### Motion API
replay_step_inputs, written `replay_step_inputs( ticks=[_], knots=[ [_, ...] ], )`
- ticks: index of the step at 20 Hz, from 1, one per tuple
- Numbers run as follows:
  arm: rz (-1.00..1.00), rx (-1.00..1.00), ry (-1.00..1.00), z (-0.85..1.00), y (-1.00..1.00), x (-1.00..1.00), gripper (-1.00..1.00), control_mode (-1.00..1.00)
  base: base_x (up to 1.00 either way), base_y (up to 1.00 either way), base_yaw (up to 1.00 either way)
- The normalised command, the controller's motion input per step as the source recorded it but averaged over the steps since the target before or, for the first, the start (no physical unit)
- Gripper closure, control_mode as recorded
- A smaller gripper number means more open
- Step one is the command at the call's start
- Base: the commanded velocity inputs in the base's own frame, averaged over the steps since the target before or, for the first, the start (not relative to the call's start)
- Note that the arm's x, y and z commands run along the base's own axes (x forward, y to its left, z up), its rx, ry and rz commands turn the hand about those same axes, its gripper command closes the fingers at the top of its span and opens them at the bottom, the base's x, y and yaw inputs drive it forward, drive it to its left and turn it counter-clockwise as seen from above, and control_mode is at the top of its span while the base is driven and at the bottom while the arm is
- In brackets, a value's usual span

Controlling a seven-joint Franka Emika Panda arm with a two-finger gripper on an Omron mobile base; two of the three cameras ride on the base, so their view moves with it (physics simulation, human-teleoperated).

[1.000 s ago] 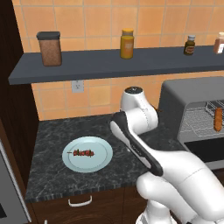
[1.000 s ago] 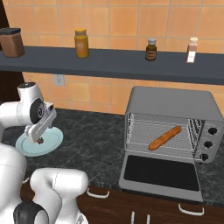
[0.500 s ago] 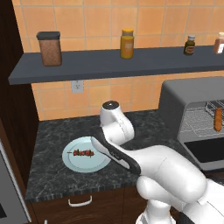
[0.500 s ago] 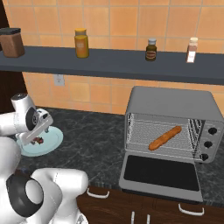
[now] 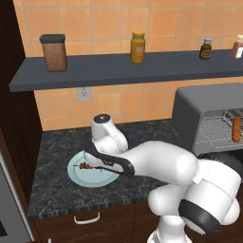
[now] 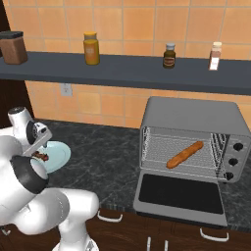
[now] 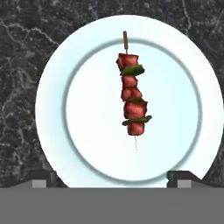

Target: Pick up the kebab skewer and baguette bread, and place them inside the toaster oven. Close the toaster oven door and start by setting the timer.

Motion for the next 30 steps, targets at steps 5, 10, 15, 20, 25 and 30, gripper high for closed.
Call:
replay_step_inputs(
  ticks=[5, 10, 15, 20, 25, 30],
  knots=[
    [0.0, 0.0, 0.02, -0.22, 0.52, 0.26, -1.0, -1.0, 0.0, 0.0, 0.0],
    [0.0, 0.0, 0.01, -0.39, 0.27, 0.24, -1.0, -1.0, 0.0, 0.0, 0.0],
    [0.0, 0.0, 0.0, -0.43, 0.05, 0.29, -1.0, -1.0, 0.0, 0.0, 0.0],
    [0.0, 0.0, 0.0, -0.34, 0.02, 0.42, -1.0, -1.0, 0.0, 0.0, 0.0],
    [0.0, -0.01, 0.0, -0.43, 0.18, 0.24, 1.0, -1.0, 0.0, 0.0, 0.0],
    [0.0, 0.0, 0.0, 0.0, 0.0, 0.0, 1.0, -1.0, 0.0, 0.0, 0.0]
  ],
)
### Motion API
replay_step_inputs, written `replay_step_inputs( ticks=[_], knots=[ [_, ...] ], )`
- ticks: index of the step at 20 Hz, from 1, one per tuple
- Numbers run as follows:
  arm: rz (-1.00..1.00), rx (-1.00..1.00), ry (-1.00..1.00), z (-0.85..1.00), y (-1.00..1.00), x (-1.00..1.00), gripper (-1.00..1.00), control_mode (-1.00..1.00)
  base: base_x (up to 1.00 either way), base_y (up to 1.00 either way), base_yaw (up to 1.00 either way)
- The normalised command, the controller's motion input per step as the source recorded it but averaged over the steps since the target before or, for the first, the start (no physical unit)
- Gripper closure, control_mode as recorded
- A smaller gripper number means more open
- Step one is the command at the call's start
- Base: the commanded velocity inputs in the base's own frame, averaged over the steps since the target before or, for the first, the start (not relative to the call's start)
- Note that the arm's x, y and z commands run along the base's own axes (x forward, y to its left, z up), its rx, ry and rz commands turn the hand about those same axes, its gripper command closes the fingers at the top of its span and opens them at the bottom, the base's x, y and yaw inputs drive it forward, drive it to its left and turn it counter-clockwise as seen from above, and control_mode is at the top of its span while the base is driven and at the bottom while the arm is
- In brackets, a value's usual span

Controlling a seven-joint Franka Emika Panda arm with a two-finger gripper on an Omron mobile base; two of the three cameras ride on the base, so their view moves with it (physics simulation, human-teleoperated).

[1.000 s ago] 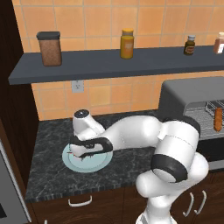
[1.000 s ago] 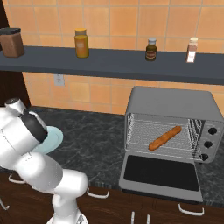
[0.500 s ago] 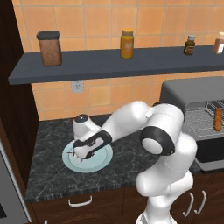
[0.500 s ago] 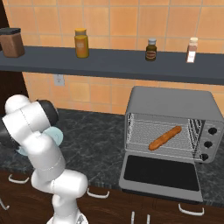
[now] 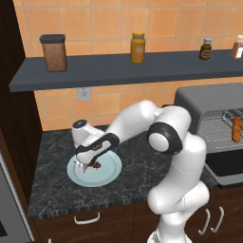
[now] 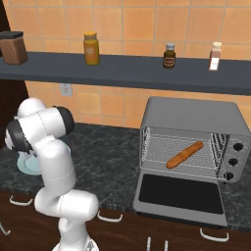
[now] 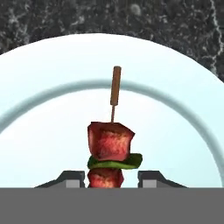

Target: Pick up the kebab skewer and baguette bread, and place them inside the toaster oven. Close the toaster oven door and start by setting the timer.

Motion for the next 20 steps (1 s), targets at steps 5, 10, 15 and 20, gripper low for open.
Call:
replay_step_inputs(
  ticks=[5, 10, 15, 20],
  knots=[
    [0.0, 0.0, -0.06, 0.28, -0.18, -0.07, 1.0, -1.0, 0.0, 0.0, 0.0],
    [-0.02, 0.0, -0.14, 0.89, -0.68, -0.63, 1.0, -1.0, 0.0, 0.0, 0.0],
    [-0.06, 0.0, -0.11, 0.72, -1.0, -0.86, 1.0, -1.0, 0.0, 0.0, 0.0],
    [-0.14, 0.0, -0.09, 0.55, -1.0, -0.66, 1.0, -1.0, 0.0, 0.0, 0.0]
  ],
)
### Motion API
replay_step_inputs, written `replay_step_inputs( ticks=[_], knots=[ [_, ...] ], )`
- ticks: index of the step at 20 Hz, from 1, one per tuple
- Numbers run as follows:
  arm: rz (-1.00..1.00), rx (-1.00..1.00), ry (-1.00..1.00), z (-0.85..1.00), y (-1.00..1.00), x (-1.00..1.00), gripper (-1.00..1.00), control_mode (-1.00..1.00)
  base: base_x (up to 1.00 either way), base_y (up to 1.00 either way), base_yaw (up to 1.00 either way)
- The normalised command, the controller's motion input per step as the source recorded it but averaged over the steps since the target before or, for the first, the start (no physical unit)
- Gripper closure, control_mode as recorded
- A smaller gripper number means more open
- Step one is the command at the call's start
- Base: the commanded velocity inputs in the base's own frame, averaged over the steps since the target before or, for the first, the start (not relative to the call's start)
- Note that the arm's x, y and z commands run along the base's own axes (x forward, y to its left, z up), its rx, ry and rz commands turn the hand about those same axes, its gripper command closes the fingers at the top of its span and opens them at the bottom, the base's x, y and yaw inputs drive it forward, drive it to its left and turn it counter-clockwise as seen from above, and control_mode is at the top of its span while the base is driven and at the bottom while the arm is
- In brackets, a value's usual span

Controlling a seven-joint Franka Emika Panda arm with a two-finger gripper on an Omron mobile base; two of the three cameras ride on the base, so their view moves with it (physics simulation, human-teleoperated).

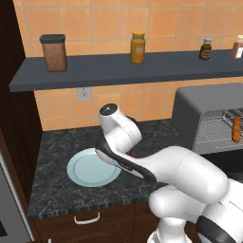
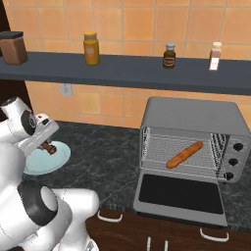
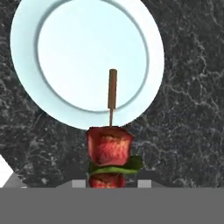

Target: Pick up the kebab skewer and baguette bread, and place them inside the toaster oven. Close the toaster oven door and start by setting the timer.

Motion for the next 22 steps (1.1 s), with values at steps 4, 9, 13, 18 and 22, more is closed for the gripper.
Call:
replay_step_inputs(
  ticks=[4, 9, 13, 18, 22],
  knots=[
    [-0.08, 0.0, -0.14, 0.5, -1.0, -0.52, 1.0, -1.0, 0.0, 0.0, 0.0],
    [0.0, 0.0, -0.1, 0.58, -1.0, -0.26, 1.0, -1.0, 0.0, 0.0, 0.0],
    [0.06, 0.0, -0.1, 0.45, -1.0, -0.04, 1.0, -1.0, 0.0, 0.0, 0.0],
    [0.25, 0.0, -0.15, 0.55, -1.0, -0.14, 1.0, -1.0, 0.0, 0.0, 0.0],
    [0.31, 0.0, -0.22, 0.36, -1.0, -0.39, 1.0, -1.0, 0.0, 0.0, 0.0]
  ],
)
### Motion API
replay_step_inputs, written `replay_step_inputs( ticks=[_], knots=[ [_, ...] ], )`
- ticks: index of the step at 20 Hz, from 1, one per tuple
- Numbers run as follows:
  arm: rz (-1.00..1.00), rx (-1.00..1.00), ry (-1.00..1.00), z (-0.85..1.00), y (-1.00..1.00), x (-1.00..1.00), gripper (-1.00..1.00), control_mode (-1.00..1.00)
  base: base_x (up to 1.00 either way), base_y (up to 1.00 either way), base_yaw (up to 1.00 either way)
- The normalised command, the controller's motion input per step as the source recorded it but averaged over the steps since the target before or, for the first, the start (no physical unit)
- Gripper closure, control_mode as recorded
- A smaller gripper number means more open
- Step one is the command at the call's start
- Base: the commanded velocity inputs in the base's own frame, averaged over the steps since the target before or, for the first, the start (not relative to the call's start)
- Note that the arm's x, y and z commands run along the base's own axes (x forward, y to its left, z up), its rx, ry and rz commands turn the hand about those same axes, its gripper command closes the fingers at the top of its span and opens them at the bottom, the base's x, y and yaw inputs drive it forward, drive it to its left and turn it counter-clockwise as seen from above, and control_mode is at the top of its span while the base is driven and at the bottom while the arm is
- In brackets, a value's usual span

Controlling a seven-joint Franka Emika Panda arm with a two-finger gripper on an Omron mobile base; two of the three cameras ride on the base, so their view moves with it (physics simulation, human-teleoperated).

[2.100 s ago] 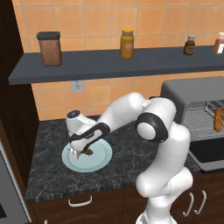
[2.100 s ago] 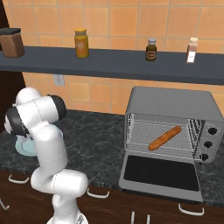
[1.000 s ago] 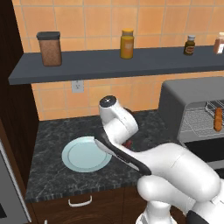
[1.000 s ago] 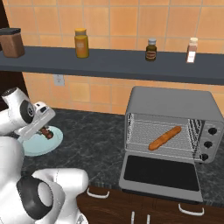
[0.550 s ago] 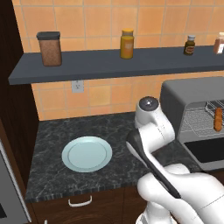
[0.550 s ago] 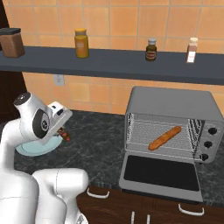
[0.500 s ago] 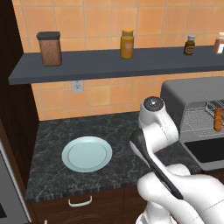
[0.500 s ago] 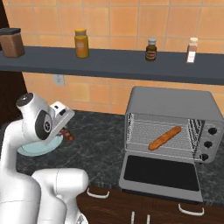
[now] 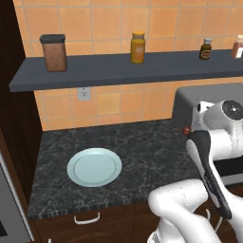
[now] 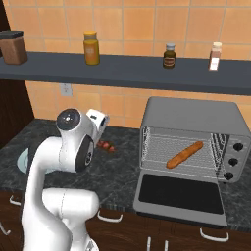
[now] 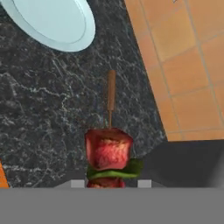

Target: Pick up the kebab skewer and baguette bread, and place them inside the toaster oven. Close the toaster oven door and start by setting the timer.

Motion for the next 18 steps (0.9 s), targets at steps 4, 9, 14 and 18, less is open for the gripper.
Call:
replay_step_inputs(
  ticks=[4, 9, 14, 18],
  knots=[
    [0.27, -0.03, -0.18, 0.28, -0.94, -0.79, 1.0, -1.0, 0.0, 0.0, 0.0],
    [0.15, -0.11, -0.16, 0.07, -0.88, -0.78, 1.0, -1.0, 0.0, 0.0, 0.0],
    [0.25, -0.11, -0.16, 0.0, -0.77, -0.1, 1.0, -1.0, 0.0, 0.0, 0.0],
    [0.13, -0.16, -0.06, 0.0, -0.47, 0.0, 1.0, -1.0, 0.0, 0.0, 0.0]
  ],
)
